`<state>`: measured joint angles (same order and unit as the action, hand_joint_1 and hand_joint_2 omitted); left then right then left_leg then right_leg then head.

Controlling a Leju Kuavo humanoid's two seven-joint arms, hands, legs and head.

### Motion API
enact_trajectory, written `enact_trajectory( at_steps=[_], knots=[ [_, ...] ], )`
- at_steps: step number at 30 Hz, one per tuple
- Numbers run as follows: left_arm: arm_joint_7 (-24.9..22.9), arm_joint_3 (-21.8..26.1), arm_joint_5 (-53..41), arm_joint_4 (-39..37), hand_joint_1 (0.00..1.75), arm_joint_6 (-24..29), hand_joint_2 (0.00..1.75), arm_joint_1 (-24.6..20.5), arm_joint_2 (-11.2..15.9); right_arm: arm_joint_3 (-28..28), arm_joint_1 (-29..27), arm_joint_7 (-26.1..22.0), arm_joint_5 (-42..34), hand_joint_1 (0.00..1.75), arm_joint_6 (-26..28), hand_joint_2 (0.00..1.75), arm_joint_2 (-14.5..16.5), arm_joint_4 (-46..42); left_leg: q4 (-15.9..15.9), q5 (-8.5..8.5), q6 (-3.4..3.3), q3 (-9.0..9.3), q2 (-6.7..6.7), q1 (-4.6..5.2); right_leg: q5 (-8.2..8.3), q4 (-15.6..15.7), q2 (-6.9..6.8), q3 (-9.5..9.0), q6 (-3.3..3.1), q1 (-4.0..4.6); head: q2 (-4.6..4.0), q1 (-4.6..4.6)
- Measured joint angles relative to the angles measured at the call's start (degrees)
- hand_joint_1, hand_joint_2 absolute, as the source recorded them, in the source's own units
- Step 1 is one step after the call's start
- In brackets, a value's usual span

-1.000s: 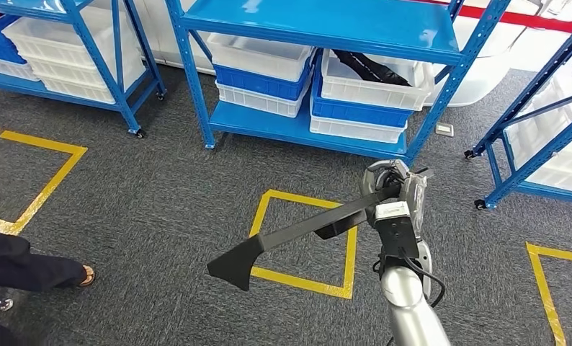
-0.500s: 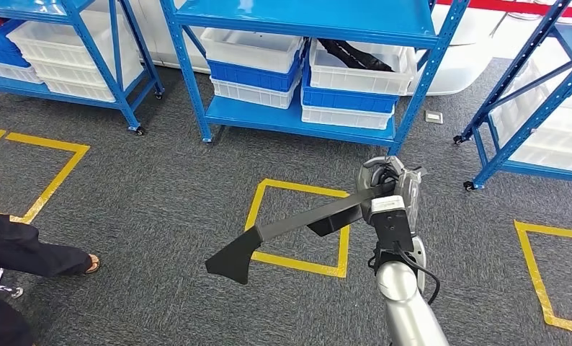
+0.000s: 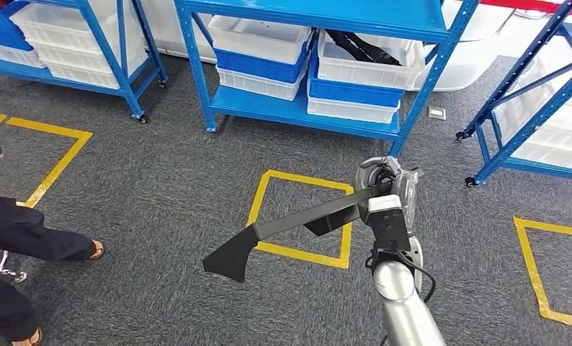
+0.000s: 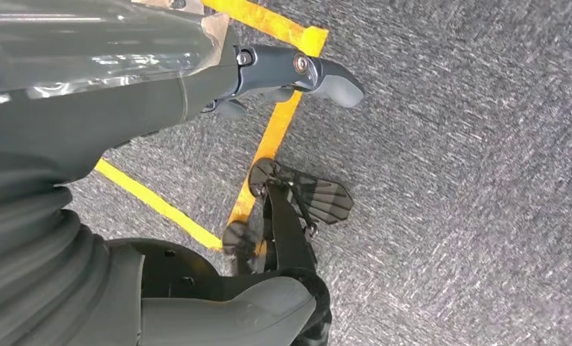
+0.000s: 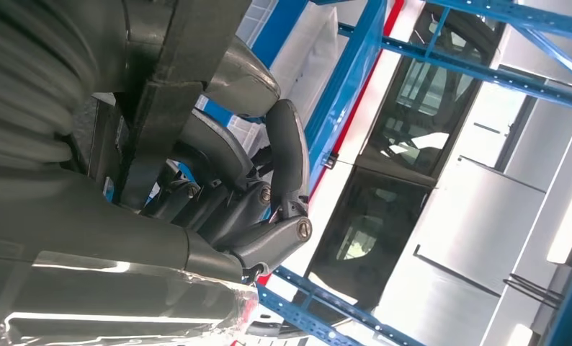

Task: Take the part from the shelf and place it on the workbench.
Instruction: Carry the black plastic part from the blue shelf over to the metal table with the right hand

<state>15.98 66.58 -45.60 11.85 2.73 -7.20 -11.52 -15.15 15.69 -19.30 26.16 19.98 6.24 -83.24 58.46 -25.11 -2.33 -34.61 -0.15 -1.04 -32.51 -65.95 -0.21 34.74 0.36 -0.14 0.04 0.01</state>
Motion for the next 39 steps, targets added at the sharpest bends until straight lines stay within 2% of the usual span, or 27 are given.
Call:
enact_trajectory(
  at_steps=[2,3,4,6,7,8,9,10,12,13,16,19,23,26,28,30,31,32,33,34,35,36,37,38,39],
  knots=[
    [0.0,0.0,-0.1,0.0,0.0,-0.1,1.75,0.0,0.0,0.0,-0.1,0.0,0.0,1.75,0.0,1.75,0.0,0.1,0.0,0.48,-0.19,-0.69,-0.01,0.06,-2.67,-6.9,0.02,3.08,0.13,-0.27,0.0,0.11],
    [-0.1,0.0,-0.1,0.0,0.0,-0.1,1.75,0.0,0.0,0.0,-0.1,0.0,0.0,1.75,0.0,1.75,0.0,0.2,0.0,0.72,-0.12,-1.0,0.0,0.07,-2.91,-8.2,0.02,3.48,0.46,-0.42,0.0,0.12],
    [-0.3,0.0,-0.1,0.0,0.0,0.0,1.75,0.0,0.0,0.0,-0.2,0.0,0.0,1.75,0.0,1.75,-0.1,0.2,0.1,0.96,0.02,-1.23,0.01,0.05,-2.23,-7.0,0.01,2.67,0.92,-0.56,0.0,0.13],
    [-0.8,0.0,-0.1,0.0,0.0,0.5,1.75,0.1,0.0,0.0,-0.1,0.0,0.1,1.75,0.0,1.75,0.0,0.3,0.1,1.36,0.46,-1.47,0.05,0.01,0.58,0.7,-0.02,-1.68,1.83,-0.96,0.0,0.16],
    [-1.1,0.0,-0.1,0.0,0.0,0.8,1.75,0.1,0.0,0.0,-0.1,0.0,0.1,1.75,0.0,1.75,0.0,0.3,0.1,1.53,0.77,-1.53,0.06,0.1,1.78,4.4,0.01,-3.61,2.0,-0.95,0.0,0.16],
    [-1.4,0.0,-0.1,0.0,0.0,1.1,1.75,0.2,0.1,0.0,-0.1,0.0,0.1,1.75,0.0,1.75,0.0,0.3,0.2,1.69,1.09,-1.59,0.05,0.22,2.54,7.0,0.06,-4.78,1.89,-0.93,0.0,0.15],
    [-1.7,0.0,-0.1,0.0,0.0,1.5,1.75,0.2,0.1,0.0,-0.1,0.0,0.1,1.75,0.0,1.75,0.0,0.3,0.2,1.66,1.27,-1.67,0.04,0.34,2.86,8.2,0.12,-5.2,1.67,-0.94,0.0,0.15],
    [-1.9,0.0,0.0,0.0,0.0,1.7,1.75,0.3,0.2,0.0,-0.1,0.0,0.1,1.75,0.0,1.75,0.0,0.3,0.2,1.62,1.07,-1.76,0.04,0.4,3.06,8.3,0.19,-5.07,1.35,-0.83,0.0,0.11],
    [-2.3,0.0,0.1,0.0,0.0,2.1,1.75,0.5,0.4,0.1,-0.1,-0.1,0.2,1.75,0.0,1.75,0.1,0.3,0.1,1.88,0.08,-1.9,0.06,0.27,3.36,8.4,0.23,-4.99,0.9,-0.84,0.01,0.11],
    [-2.4,0.0,0.2,0.0,0.0,2.2,1.75,0.6,0.5,0.1,-0.1,-0.1,0.4,1.75,0.0,1.75,0.2,0.3,-0.1,2.28,-0.16,-1.93,0.09,0.16,3.52,8.4,0.23,-4.94,0.63,-0.71,0.01,0.12],
    [-2.5,0.1,0.5,0.0,0.0,2.2,1.75,0.7,0.6,0.1,0.0,0.0,1.9,1.75,0.1,1.75,0.2,0.4,-0.5,3.16,0.44,-2.13,0.26,-0.05,4.0,8.3,0.2,-4.85,0.21,-0.59,0.0,0.11],
    [-2.2,0.1,0.6,0.0,0.0,2.0,1.75,0.7,0.7,0.0,0.0,0.4,3.6,1.75,0.2,1.75,0.2,0.5,-0.6,3.39,0.41,-2.3,0.32,-0.07,4.18,8.3,0.2,-4.69,0.16,-0.59,0.0,0.09],
    [-1.9,0.1,0.5,0.0,0.0,1.7,1.75,0.8,0.7,0.0,0.0,0.9,4.5,1.75,0.2,1.75,0.3,0.6,-0.5,3.33,0.38,-2.45,0.32,0.02,4.2,8.3,0.19,-4.67,0.21,-0.63,0.0,0.09],
    [-1.9,0.1,0.1,0.0,0.0,1.6,1.75,0.7,0.6,0.0,0.0,1.0,5.1,1.75,0.4,1.75,0.3,0.5,-1.5,3.67,0.47,-2.15,0.33,0.02,4.23,8.7,0.01,-4.62,0.6,-0.4,0.01,0.1],
    [-1.9,0.1,0.0,0.0,0.0,1.6,1.75,0.7,0.4,0.0,0.0,1.0,5.3,1.75,0.5,1.75,0.3,0.3,-3.1,4.47,0.57,-1.56,0.37,-0.37,2.66,6.5,0.0,-3.46,0.68,-0.23,0.01,0.17],
    [-1.9,0.1,-0.1,0.0,0.0,1.6,1.75,0.7,0.3,0.0,-0.2,1.1,5.4,1.75,0.6,1.75,0.2,0.2,-3.6,4.95,0.6,-1.61,0.57,-0.6,-0.8,0.1,0.09,-0.46,0.53,-0.53,0.0,0.26],
    [-1.9,0.1,-0.1,0.0,0.0,1.6,1.75,0.7,0.3,0.0,-0.4,1.1,5.4,1.75,0.7,1.75,0.1,0.2,-3.6,5.09,0.7,-1.81,0.76,-0.62,-2.33,-3.5,0.09,1.11,0.65,-0.69,0.0,0.31],
    [-1.9,0.1,-0.1,0.0,0.0,1.6,1.75,0.7,0.3,0.0,-0.7,1.1,5.4,1.75,0.7,1.75,0.0,0.2,-3.6,5.24,0.89,-2.0,1.03,-0.68,-3.02,-5.6,0.09,1.86,0.98,-0.85,0.0,0.29],
    [-1.9,0.1,0.0,0.0,0.0,1.6,1.75,0.7,0.3,0.0,-0.9,1.1,5.5,1.75,0.7,1.75,0.0,0.3,-3.6,5.43,1.14,-2.22,1.37,-0.77,-2.85,-5.7,0.1,1.57,1.48,-1.05,0.0,0.28],
    [-1.9,0.1,0.0,0.0,0.0,1.6,1.75,0.7,0.3,0.0,-1.0,1.1,5.6,1.75,0.7,1.75,-0.1,0.3,-3.5,5.66,1.45,-2.48,1.74,-0.9,-1.86,-3.3,0.15,0.09,2.08,-1.28,0.0,0.29],
    [-1.9,0.1,0.0,0.0,0.0,1.6,1.75,0.7,0.2,0.0,-1.1,1.1,5.7,1.75,0.7,1.75,-0.1,0.3,-3.4,5.92,1.82,-2.76,2.15,-1.05,-0.47,0.9,0.47,-2.37,2.67,-1.57,0.0,0.29],
    [-1.9,0.1,0.0,0.0,0.0,1.6,1.75,0.6,0.2,0.0,-1.0,1.1,5.8,1.75,0.7,1.75,-0.1,0.3,-3.2,6.14,2.25,-3.01,2.6,-1.09,0.72,4.7,0.94,-4.42,2.98,-1.67,0.01,0.27],
    [-1.9,0.1,0.1,0.0,0.0,1.6,1.75,0.6,0.2,0.0,-0.9,1.1,5.9,1.75,0.6,1.75,-0.1,0.3,-3.0,6.24,2.71,-3.24,3.0,-1.09,1.65,7.6,1.38,-5.84,2.83,-1.65,0.01,0.31],
    [-1.8,0.1,0.1,0.0,0.0,1.6,1.75,0.6,0.2,0.0,-0.7,1.1,5.9,1.75,0.6,1.75,-0.1,0.3,-2.9,6.32,3.15,-3.37,3.31,-1.07,2.18,9.1,1.67,-6.52,2.37,-1.48,0.01,0.3],
    [-1.8,0.1,0.2,-0.1,0.0,1.6,1.75,0.6,0.2,0.0,-0.5,1.0,6.0,1.75,0.6,1.75,-0.1,0.4,-3.1,6.4,3.55,-3.4,3.55,-1.06,2.41,9.2,1.65,-6.34,1.69,-1.15,0.01,0.29]
  ],
)
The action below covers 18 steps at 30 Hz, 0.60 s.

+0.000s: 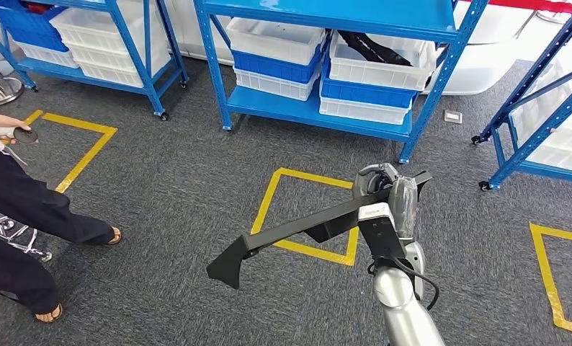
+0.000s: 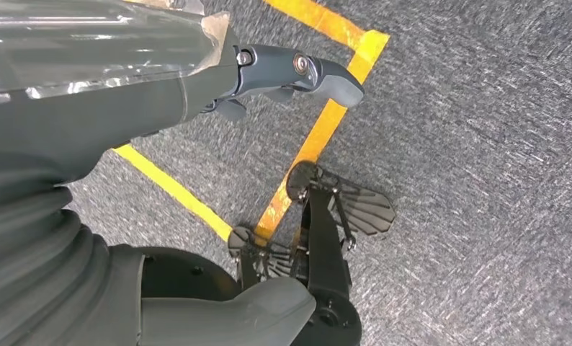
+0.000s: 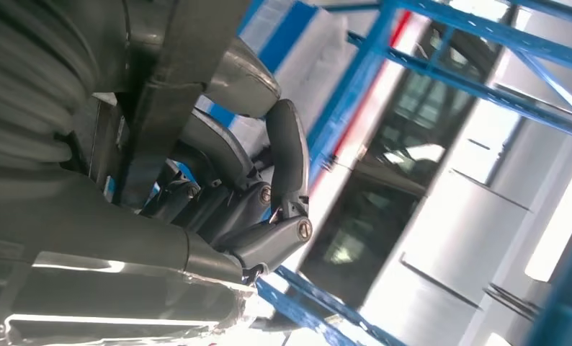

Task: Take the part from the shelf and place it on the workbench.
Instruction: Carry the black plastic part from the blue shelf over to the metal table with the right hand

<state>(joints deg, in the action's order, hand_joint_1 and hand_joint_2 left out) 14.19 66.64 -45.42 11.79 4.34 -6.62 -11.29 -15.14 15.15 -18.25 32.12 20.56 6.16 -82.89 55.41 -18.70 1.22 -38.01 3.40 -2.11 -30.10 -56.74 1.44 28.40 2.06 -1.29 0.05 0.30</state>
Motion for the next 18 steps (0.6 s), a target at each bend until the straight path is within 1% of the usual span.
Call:
enact_trajectory(
  at_steps=[1,2,3,4,5,6,7,8,9,10,11,12,13,14,15,16,18],
  knots=[
    [0.0,0.0,0.0,0.0,0.0,0.0,1.75,0.1,0.0,0.0,0.2,0.0,0.0,1.75,0.0,1.75,0.0,0.0,-0.2,0.21,0.39,-0.05,0.18,-0.1,0.35,0.0,-0.27,0.08,-0.71,0.14,-0.01,0.01],
    [0.1,0.0,0.1,0.0,0.0,0.0,1.75,0.2,0.0,0.0,0.3,0.0,0.0,1.75,-0.1,1.75,0.1,0.1,-0.3,0.37,0.64,-0.12,0.15,-0.29,0.75,0.1,-0.65,0.13,-1.32,0.06,0.0,-0.14],
    [0.1,0.0,0.1,0.0,0.0,0.0,1.75,0.4,0.0,0.0,0.4,0.0,0.0,1.75,-0.1,1.75,0.2,0.1,0.3,-0.23,0.75,-0.46,-0.25,-0.42,1.21,0.2,-1.01,0.22,-1.89,-0.04,0.0,-0.23],
    [0.1,0.0,0.2,0.0,0.0,0.0,1.75,0.5,0.0,0.0,0.5,0.0,0.0,1.75,-0.2,1.75,0.2,0.1,2.3,-1.78,0.77,-1.27,-0.88,-0.49,1.69,0.3,-1.4,0.35,-2.44,-0.19,0.0,-0.4],
    [0.1,0.0,0.2,0.0,0.0,0.0,1.75,0.5,0.0,0.0,0.5,0.0,0.0,1.75,-0.2,1.75,0.3,0.2,5.7,-4.22,0.7,-2.53,-1.62,-0.5,2.05,0.4,-1.82,0.53,-2.87,-0.22,0.0,-0.54],
    [0.1,0.0,0.2,-0.1,0.0,0.0,1.75,0.5,0.0,0.0,0.5,0.0,0.0,1.75,-0.3,1.75,0.3,0.3,9.6,-6.92,0.7,-4.0,-2.24,-0.43,2.27,0.5,-2.19,0.8,-3.14,-0.06,-0.01,-0.59],
    [0.1,0.0,0.2,-0.1,0.0,0.0,1.75,0.5,0.0,0.0,0.5,0.0,0.0,1.75,-0.4,1.75,0.3,0.3,13.2,-9.08,0.76,-5.34,-2.51,-0.4,2.42,0.5,-2.54,1.04,-3.3,0.07,-0.01,-0.68],
    [0.1,0.0,0.3,-0.1,0.0,0.0,1.75,0.4,0.1,0.0,0.5,0.0,0.0,1.75,-0.4,1.75,0.3,0.4,16.4,-10.71,0.83,-6.4,-2.59,-0.39,2.55,0.4,-2.94,1.3,-3.34,0.2,-0.01,-0.69],
    [0.1,0.0,0.3,-0.1,0.0,0.0,1.75,0.4,0.1,0.0,0.5,-0.1,0.0,1.75,-0.4,1.75,0.3,0.6,18.2,-11.56,0.87,-6.74,-2.65,-0.39,2.69,0.4,-3.35,1.56,-3.29,0.29,-0.01,-0.7],
    [0.1,0.0,0.3,-0.1,0.0,0.0,1.75,0.5,0.1,0.0,0.5,-0.2,0.0,1.75,-0.4,1.75,0.3,0.7,18.4,-11.75,0.86,-6.13,-2.8,-0.39,2.82,0.4,-3.82,1.74,-3.17,0.34,-0.01,-0.71],
    [0.1,0.0,0.4,-0.1,0.0,0.0,1.75,0.5,0.2,0.0,0.5,-0.3,-0.1,1.75,-0.4,1.75,0.3,0.9,17.1,-11.43,0.83,-4.56,-3.11,-0.41,2.97,0.4,-4.39,1.87,-3.01,0.36,-0.01,-0.71],
    [0.1,0.0,0.4,-0.1,0.0,0.0,1.75,0.5,0.3,0.0,0.6,-0.3,-0.1,1.75,-0.3,1.75,0.3,1.1,13.5,-10.47,0.78,-1.76,-3.88,-0.44,3.09,0.3,-4.91,1.93,-2.8,0.34,-0.01,-0.71],
    [0.1,0.0,0.4,-0.1,0.0,0.0,1.75,0.4,0.3,0.0,0.7,-0.4,-0.2,1.75,-0.3,1.75,0.3,1.2,9.2,-9.56,0.69,1.4,-5.28,-0.44,3.15,0.1,-5.4,1.95,-2.57,0.49,-0.01,-0.75],
    [0.1,0.0,0.4,-0.1,0.0,0.0,1.75,0.2,0.3,0.0,0.8,-0.4,-0.3,1.75,-0.3,1.75,0.3,1.3,5.7,-8.81,0.48,3.81,-6.4,-0.37,3.14,-0.1,-5.82,2.06,-2.27,0.72,-0.01,-0.74],
    [0.1,0.0,0.4,-0.1,0.0,0.0,1.75,0.1,0.3,0.0,1.0,-0.4,-0.4,1.75,-0.2,1.75,0.2,1.4,3.5,-8.36,0.18,5.27,-7.15,-0.22,3.17,-0.3,-6.23,2.16,-1.9,0.93,-0.01,-0.55],
    [0.0,0.0,0.4,-0.1,0.0,0.0,1.75,0.0,0.2,0.0,1.2,-0.5,-0.6,1.75,-0.2,1.75,0.3,1.5,2.7,-8.19,-0.19,5.63,-7.35,0.02,3.22,-0.4,-6.63,2.23,-1.5,1.19,-0.01,-0.35],
    [0.0,0.1,0.5,-0.1,0.0,0.1,1.75,0.0,0.3,-0.1,1.6,-0.7,-0.8,1.75,-0.2,1.75,0.4,1.8,2.6,-7.66,-1.21,5.14,-6.13,0.49,3.36,-0.3,-7.42,2.41,-0.64,1.21,0.0,0.03]
  ],
)
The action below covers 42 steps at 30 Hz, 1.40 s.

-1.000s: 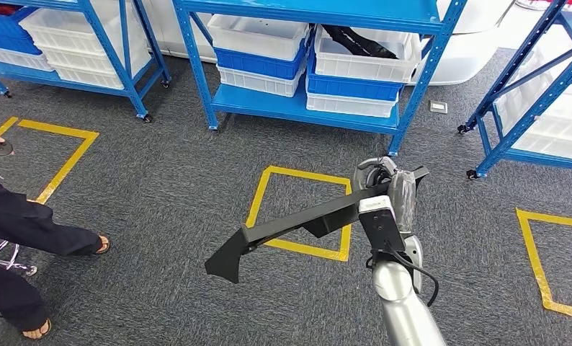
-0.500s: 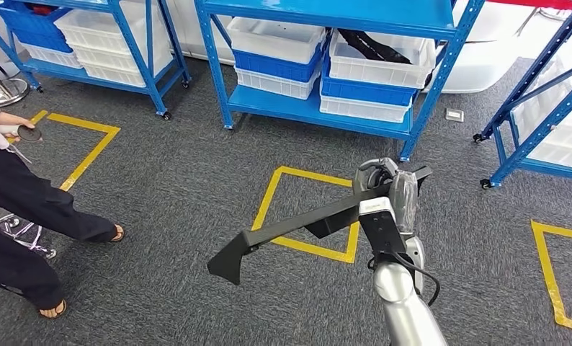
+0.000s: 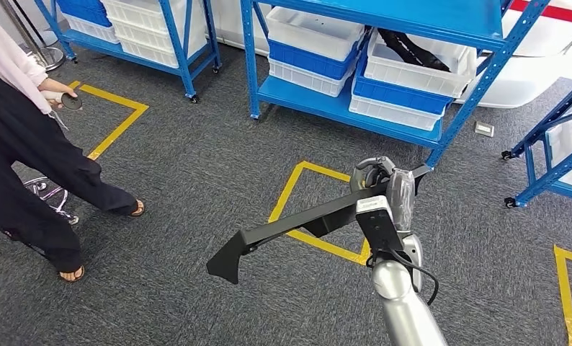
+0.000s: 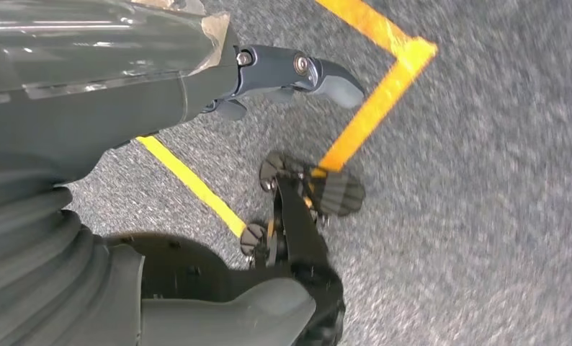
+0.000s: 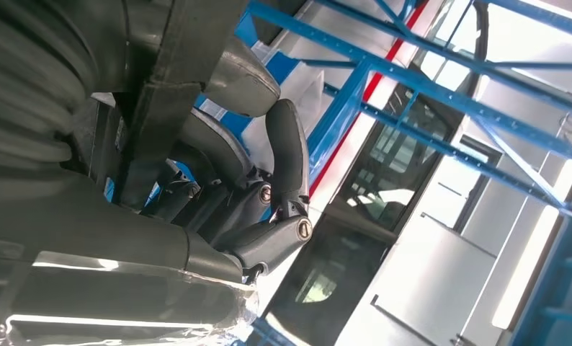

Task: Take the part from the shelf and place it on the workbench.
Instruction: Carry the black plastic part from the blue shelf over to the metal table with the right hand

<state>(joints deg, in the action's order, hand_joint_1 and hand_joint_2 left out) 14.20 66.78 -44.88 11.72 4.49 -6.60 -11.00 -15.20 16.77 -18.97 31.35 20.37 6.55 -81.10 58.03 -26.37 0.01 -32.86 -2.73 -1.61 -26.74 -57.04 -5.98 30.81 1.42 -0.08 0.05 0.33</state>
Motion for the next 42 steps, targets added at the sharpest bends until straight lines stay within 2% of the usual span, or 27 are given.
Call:
enact_trajectory(
  at_steps=[1,3,5,7,8,9,11,12,13,15,17,18,20,22,23,24,26,28,30,32,34,36,37,38,39,40,42],
  knots=[
    [0.0,0.1,0.1,0.0,0.0,0.1,1.75,0.0,0.0,0.0,0.3,-0.1,-0.1,1.75,-0.1,1.75,0.1,0.2,-0.2,0.3,-0.52,-0.11,0.49,0.14,-0.31,-0.4,0.35,0.27,0.31,-0.13,0.0,0.03],
    [0.0,0.3,0.4,0.0,0.0,0.2,1.75,-0.1,0.1,-0.1,0.7,-0.3,-0.3,1.75,-0.3,1.75,0.1,0.5,-0.6,0.91,-1.53,-0.37,1.52,0.16,-2.5,-4.2,2.62,2.21,0.44,-0.53,0.0,0.13],
    [0.1,0.4,0.6,0.0,0.0,0.2,1.75,-0.1,0.2,-0.1,1.1,-0.3,-0.4,1.75,-0.4,1.75,0.1,1.2,-0.6,1.26,-2.1,-0.92,2.7,0.4,-5.87,-12.1,4.91,5.88,0.11,-0.65,-0.01,0.22],
    [0.1,0.5,0.7,0.0,0.0,0.1,1.75,0.0,0.2,-0.1,1.4,-0.3,-0.4,1.75,-0.4,1.75,0.0,2.0,-0.6,1.55,-2.43,-1.36,4.14,0.77,-7.22,-17.1,5.61,8.29,0.21,-0.55,-0.01,0.26],
    [0.1,0.6,0.7,0.0,0.0,0.0,1.75,0.0,0.2,-0.1,1.6,-0.3,-0.4,1.75,-0.4,1.75,0.0,2.4,-0.6,1.69,-2.5,-1.48,4.87,0.94,-6.51,-16.2,5.79,7.8,0.39,-0.49,-0.01,0.27],
    [0.1,0.7,0.7,0.0,0.0,0.0,1.75,0.1,0.2,-0.1,1.8,-0.3,-0.4,1.75,-0.4,1.75,0.0,2.8,-0.5,1.81,-2.49,-1.52,5.58,1.08,-5.1,-13.2,6.06,6.25,0.53,-0.43,-0.01,0.26],
    [0.0,0.7,0.7,0.0,0.0,-0.1,1.75,0.1,0.2,-0.1,2.6,-0.3,0.2,1.75,-0.3,1.75,0.0,3.3,-0.5,2.05,-2.29,-1.64,6.75,1.28,-2.07,-4.8,7.62,2.16,0.37,-0.23,0.0,0.25],
    [-0.1,0.7,0.7,0.0,0.0,-0.1,1.75,0.1,0.2,-0.1,2.9,-0.3,0.7,1.75,-0.2,1.75,0.0,3.4,-0.4,2.17,-2.1,-1.81,7.22,1.36,-1.19,-2.0,8.24,0.82,0.1,-0.08,-0.01,0.26],
    [-0.2,0.7,0.7,0.0,0.0,-0.2,1.75,0.1,0.1,-0.1,3.2,-0.2,1.2,1.75,-0.1,1.75,0.0,3.6,-0.4,2.32,-1.86,-2.04,7.61,1.39,-0.81,-0.4,8.63,0.18,-0.19,0.1,-0.01,0.24],
    [-0.4,0.8,0.7,0.0,0.0,-0.2,1.75,0.2,0.2,-0.1,3.5,0.2,2.2,1.75,0.2,1.75,0.0,3.7,-0.5,2.61,-1.26,-2.4,8.31,1.4,-0.55,0.1,7.97,0.01,-0.74,0.08,-0.01,0.23],
    [-0.5,0.8,0.6,0.0,0.0,-0.3,1.75,0.3,0.4,-0.1,3.6,0.8,3.1,1.75,0.4,1.75,0.1,3.7,0.8,1.73,-0.71,-3.15,7.14,1.43,-0.09,0.6,6.97,-0.3,-1.51,-0.51,-0.01,0.14],
    [-0.6,0.8,0.6,0.0,0.0,-0.3,1.75,0.2,0.5,-0.1,3.8,1.1,3.6,1.75,0.6,1.75,0.1,3.7,3.0,0.36,-0.43,-4.16,6.01,1.41,0.08,0.9,6.41,-0.48,-1.95,-0.84,-0.01,0.05],
    [-0.6,0.8,0.5,0.0,0.0,-0.6,1.75,0.0,0.5,0.0,4.1,1.9,4.5,1.75,0.7,1.75,0.1,3.7,10.3,-3.49,0.19,-7.67,3.93,1.1,0.1,1.0,5.35,-0.51,-2.45,-0.78,-0.01,-0.08],
    [-0.6,0.8,0.4,0.0,0.0,-0.8,1.75,-0.1,0.5,0.0,4.4,2.6,5.2,1.75,0.8,1.75,0.0,3.7,16.0,-5.25,0.82,-10.5,3.31,0.57,0.06,0.9,4.26,-0.46,-2.43,-0.7,-0.01,-0.08],
    [-0.6,0.7,0.2,0.0,0.0,-0.9,1.75,-0.2,0.6,0.0,4.5,2.9,5.4,1.75,0.8,1.75,0.0,3.7,15.9,-4.58,1.1,-10.45,3.03,0.26,0.01,0.9,3.77,-0.46,-2.36,-0.74,-0.01,-0.1],
    [-0.6,0.7,0.1,0.0,0.0,-1.0,1.75,-0.2,0.6,0.0,4.7,3.1,5.7,1.75,0.8,1.75,0.0,3.7,13.5,-3.03,1.38,-9.24,2.55,-0.06,-0.08,0.8,3.31,-0.5,-2.23,-0.82,-0.01,-0.1],
    [-0.7,0.7,-0.1,0.0,0.0,-1.1,1.75,-0.3,0.7,0.1,5.3,3.7,6.6,1.75,0.9,1.75,-0.1,3.7,5.7,0.28,1.8,-5.03,0.48,-0.35,-0.56,0.4,2.56,-0.48,-1.54,-0.73,-0.01,-0.17],
    [-0.8,0.7,-0.2,-0.1,0.0,-1.2,1.75,-0.6,0.7,0.3,5.8,4.6,7.9,1.75,1.2,1.75,-0.2,3.6,1.2,1.52,1.45,-2.77,-0.67,-0.14,-1.07,-0.2,1.88,-0.35,-0.71,-0.33,-0.01,-0.03],
    [-1.0,0.7,-0.3,-0.1,0.0,-1.4,1.75,-0.7,0.7,0.6,6.3,5.8,9.3,1.75,1.3,1.75,-0.4,3.4,0.8,1.52,0.44,-2.94,0.28,0.4,-1.2,-0.2,0.97,-0.36,-0.02,-0.02,-0.01,0.24],
    [-1.3,0.7,-0.4,-0.1,0.0,-1.4,1.75,-0.6,0.7,1.0,7.0,7.4,10.7,1.75,1.0,1.75,-0.7,3.3,0.4,1.84,-0.62,-2.93,1.32,0.65,-2.0,-1.1,1.48,0.12,0.55,-0.28,0.0,0.36],
    [-1.4,0.7,-0.5,-0.1,0.0,-1.5,1.75,-0.5,0.7,1.6,8.2,9.2,12.3,1.75,0.4,1.75,-1.3,3.2,0.1,2.12,-1.53,-2.9,2.31,0.59,-4.62,-6.2,3.75,2.58,0.56,-0.73,0.0,0.49],
    [-1.5,0.7,-0.7,-0.1,0.0,-1.6,1.75,-0.4,0.7,2.3,9.4,10.7,13.7,1.75,-0.3,1.75,-2.2,3.3,0.1,2.21,-1.97,-3.05,3.56,0.71,-7.57,-14.2,5.27,6.5,0.44,-0.77,0.0,0.58],
    [-1.6,0.7,-0.7,-0.1,0.0,-1.6,1.75,-0.3,0.7,2.6,10.0,11.3,14.3,1.75,-0.5,1.75,-2.7,3.4,0.1,2.23,-2.04,-3.08,4.32,0.79,-8.14,-16.7,5.55,7.88,0.58,-0.74,0.0,0.58],
    [-1.6,0.7,-0.8,-0.1,0.0,-1.7,1.75,-0.2,0.7,2.8,10.5,11.7,14.9,1.75,-0.6,1.75,-3.1,3.5,0.2,2.26,-2.08,-3.09,5.07,0.85,-7.86,-17.3,5.71,8.36,0.84,-0.69,0.0,0.59],
    [-1.7,0.7,-0.9,-0.1,0.0,-1.7,1.75,-0.1,0.7,3.0,11.2,12.3,15.8,1.75,-0.6,1.75,-3.5,3.6,0.2,2.29,-2.07,-3.08,5.8,0.89,-6.58,-15.3,5.91,7.6,1.18,-0.67,-0.01,0.59],
    [-1.7,0.7,-1.0,-0.1,0.0,-1.7,1.75,-0.1,0.7,3.2,12.1,12.8,16.7,1.75,-0.6,1.75,-4.0,3.7,0.2,2.33,-2.01,-3.06,6.44,0.9,-4.74,-11.4,6.32,5.97,1.5,-0.7,-0.01,0.59],
    [-1.8,0.7,-1.2,-0.1,0.0,-1.8,1.75,-0.1,0.7,3.4,14.5,13.8,18.3,1.75,-0.6,1.75,-4.9,4.0,0.3,2.48,-1.71,-3.17,7.55,1.0,-1.58,-3.7,7.69,2.63,1.61,-0.71,-0.01,0.6]
  ],
)
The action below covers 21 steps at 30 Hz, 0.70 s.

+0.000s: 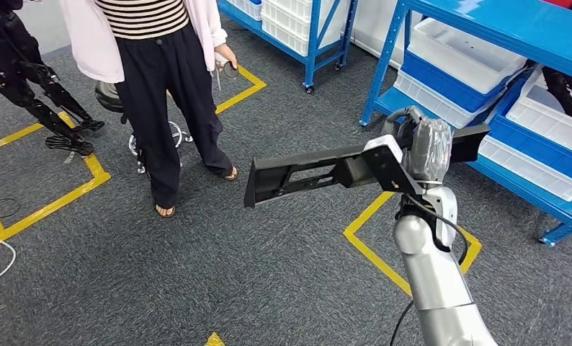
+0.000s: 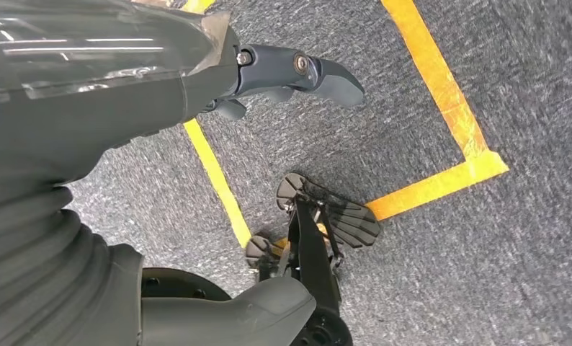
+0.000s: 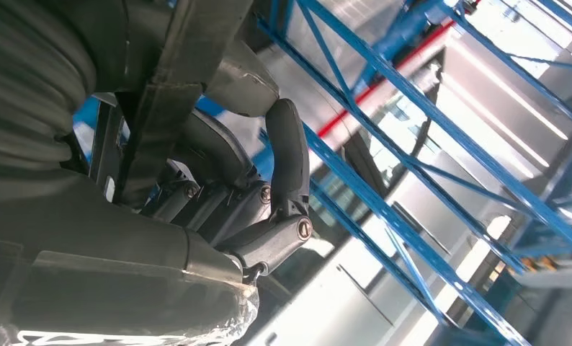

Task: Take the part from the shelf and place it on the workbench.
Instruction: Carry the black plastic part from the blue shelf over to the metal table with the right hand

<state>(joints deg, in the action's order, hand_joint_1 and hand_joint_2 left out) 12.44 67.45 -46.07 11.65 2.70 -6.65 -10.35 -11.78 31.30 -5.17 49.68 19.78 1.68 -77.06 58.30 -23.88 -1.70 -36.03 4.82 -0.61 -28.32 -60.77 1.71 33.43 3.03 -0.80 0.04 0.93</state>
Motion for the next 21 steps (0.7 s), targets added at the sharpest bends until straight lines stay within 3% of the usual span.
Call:
enact_trajectory(
  at_steps=[1,3,5,6,8,10,11,12,14,16,17,19,21],
  knots=[
    [0.0,0.0,0.0,0.0,0.0,0.0,1.75,0.0,0.0,0.1,1.2,0.3,0.5,1.75,0.0,1.75,-0.4,0.2,0.0,0.11,0.23,-0.12,0.43,0.06,0.75,2.0,0.4,-0.88,-0.27,0.09,0.0,0.0],
    [-0.1,0.0,-0.1,0.0,0.0,0.0,1.75,0.2,0.0,0.3,3.0,0.7,1.0,1.75,0.0,1.75,-1.1,0.5,-0.1,0.37,0.77,-0.35,1.19,0.09,1.16,2.7,-0.01,-1.3,-1.12,0.52,0.0,-0.02],
    [-0.1,0.0,-0.1,0.0,0.0,0.0,1.75,0.4,0.1,0.3,4.1,0.8,1.2,1.75,0.0,1.75,-1.5,0.9,0.5,-0.07,1.24,-0.84,0.29,0.05,1.54,3.0,-0.79,-1.42,-2.01,0.09,0.0,-0.08],
    [-0.1,0.0,-0.1,0.0,0.0,0.0,1.75,0.5,0.1,0.3,4.7,1.0,1.3,1.75,-0.2,1.75,-1.6,1.0,2.1,-1.12,1.45,-1.64,-0.94,0.07,1.69,3.2,-1.25,-1.49,-2.59,-0.13,0.0,-0.16],
    [-0.1,0.0,-0.2,0.0,0.0,0.0,1.75,0.4,0.1,0.3,6.0,1.3,1.4,1.75,-0.6,1.75,-2.2,1.6,8.3,-4.48,1.82,-4.63,-3.49,-0.02,1.73,3.3,-2.26,-1.53,-3.44,-0.06,0.0,-0.25],
    [-0.2,-0.1,-0.3,0.0,0.0,0.0,1.75,0.3,0.1,0.3,7.7,1.5,1.4,1.75,-1.1,1.75,-3.0,2.3,14.6,-6.76,2.21,-7.71,-4.27,-0.31,1.65,3.3,-3.39,-1.53,-3.7,0.24,0.0,-0.25],
    [-0.2,-0.1,-0.4,0.0,0.0,0.0,1.75,0.3,0.1,0.3,8.6,1.5,1.4,1.75,-1.4,1.75,-3.3,2.7,15.4,-6.55,2.35,-8.13,-4.46,-0.44,1.6,3.2,-3.94,-1.54,-3.73,0.32,0.0,-0.26],
    [-0.2,-0.2,-0.4,0.0,0.0,0.1,1.75,0.4,0.1,0.3,9.4,1.6,1.5,1.75,-1.7,1.75,-3.5,3.1,14.0,-5.34,2.47,-7.39,-4.76,-0.57,1.53,3.2,-4.47,-1.55,-3.76,0.36,0.0,-0.26],
    [-0.2,-0.2,-0.4,0.0,0.0,0.4,1.75,0.3,0.2,0.1,11.0,1.6,1.9,1.75,-2.0,1.75,-3.6,3.9,6.9,-2.09,2.52,-3.71,-6.49,-0.63,1.23,2.9,-5.38,-1.57,-3.59,0.43,0.0,-0.27],
    [-0.2,-0.2,-0.3,0.0,0.0,0.5,1.75,0.2,0.2,-0.2,12.5,1.9,2.7,1.75,-2.1,1.75,-3.8,4.8,1.8,-0.59,2.09,-1.19,-7.9,-0.31,0.84,2.6,-6.18,-1.43,-3.12,0.88,0.0,-0.22],
    [-0.1,-0.2,-0.2,0.0,0.0,0.6,1.75,0.2,0.2,-0.5,13.3,2.3,3.3,1.75,-2.1,1.75,-3.9,5.4,1.1,-0.64,1.8,-0.95,-7.94,-0.05,0.72,2.5,-6.59,-1.41,-2.89,1.13,0.0,-0.14],
    [0.2,-0.2,0.0,0.0,0.0,0.8,1.75,0.2,0.3,-1.3,15.2,3.7,4.5,1.75,-2.1,1.75,-4.0,7.0,0.7,-0.29,1.01,-1.0,-6.63,0.24,0.5,2.5,-7.22,-1.34,-2.33,1.27,0.0,-0.07],
    [0.3,-0.2,0.3,0.0,0.0,0.9,1.75,0.2,0.4,-2.0,18.0,5.6,6.4,1.75,-2.4,1.75,-4.2,9.2,0.2,0.18,0.11,-0.84,-5.54,0.25,-0.66,0.8,-5.78,-0.54,-1.96,0.98,0.01,-0.05]
  ],
)
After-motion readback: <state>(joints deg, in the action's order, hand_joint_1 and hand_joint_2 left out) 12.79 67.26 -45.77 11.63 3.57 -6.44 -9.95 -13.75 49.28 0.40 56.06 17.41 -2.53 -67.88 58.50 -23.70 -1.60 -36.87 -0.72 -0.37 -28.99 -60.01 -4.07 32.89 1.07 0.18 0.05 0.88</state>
